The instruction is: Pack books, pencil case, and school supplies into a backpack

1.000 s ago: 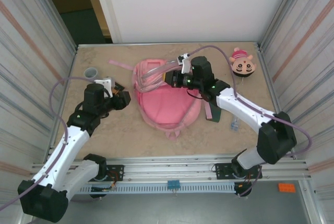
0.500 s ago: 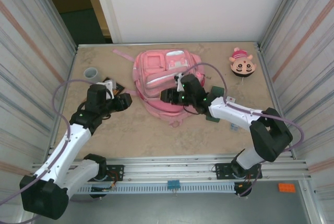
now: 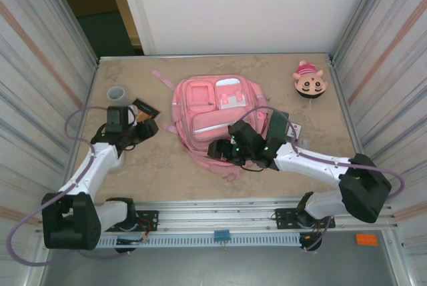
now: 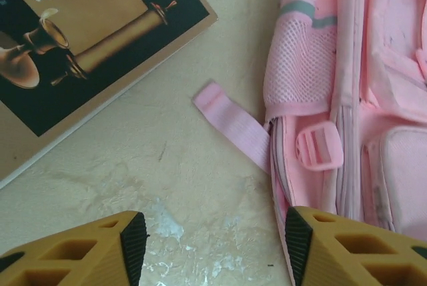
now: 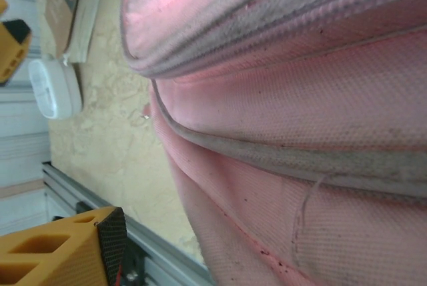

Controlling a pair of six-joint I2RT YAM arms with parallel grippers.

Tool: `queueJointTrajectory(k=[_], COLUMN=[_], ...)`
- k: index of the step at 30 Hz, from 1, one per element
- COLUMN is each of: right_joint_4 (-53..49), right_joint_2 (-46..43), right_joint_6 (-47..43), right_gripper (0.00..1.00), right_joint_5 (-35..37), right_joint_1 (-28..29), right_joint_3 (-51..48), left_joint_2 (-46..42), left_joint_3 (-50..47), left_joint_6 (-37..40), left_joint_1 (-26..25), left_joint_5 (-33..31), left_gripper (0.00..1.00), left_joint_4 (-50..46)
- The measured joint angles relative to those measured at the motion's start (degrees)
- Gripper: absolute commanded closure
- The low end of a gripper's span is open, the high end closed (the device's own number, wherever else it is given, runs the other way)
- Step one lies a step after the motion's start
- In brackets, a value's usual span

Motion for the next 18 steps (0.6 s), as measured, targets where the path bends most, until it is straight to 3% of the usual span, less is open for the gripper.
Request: queueJointTrajectory(k=[5,13,18], right_joint_4=[-0.8,-0.2,0.2], right_joint_2=[-1.7,-1.7,-1.7], right_joint_6=[1.6,1.9,1.6], right_gripper=[0.39,0.49,0.50], right_joint_5=[-1.6,-2.8,-2.9], right_joint_1=[-0.5,-1.9,-2.3], right_joint_3=[-1.1,-1.5,-1.5], left_joint_2=[1.8,7.6,12.9], left_joint_3=[0.6,4.5,4.7], left_joint_6=[-3.1,-5.5,-9.6], left_joint_1=[-1.1,-19.2,-21.1], left_joint_5=[7.7,13.2,13.6], left_gripper=[0.50,0.45,0.45], left_joint_4=[4.3,10.1,11.9])
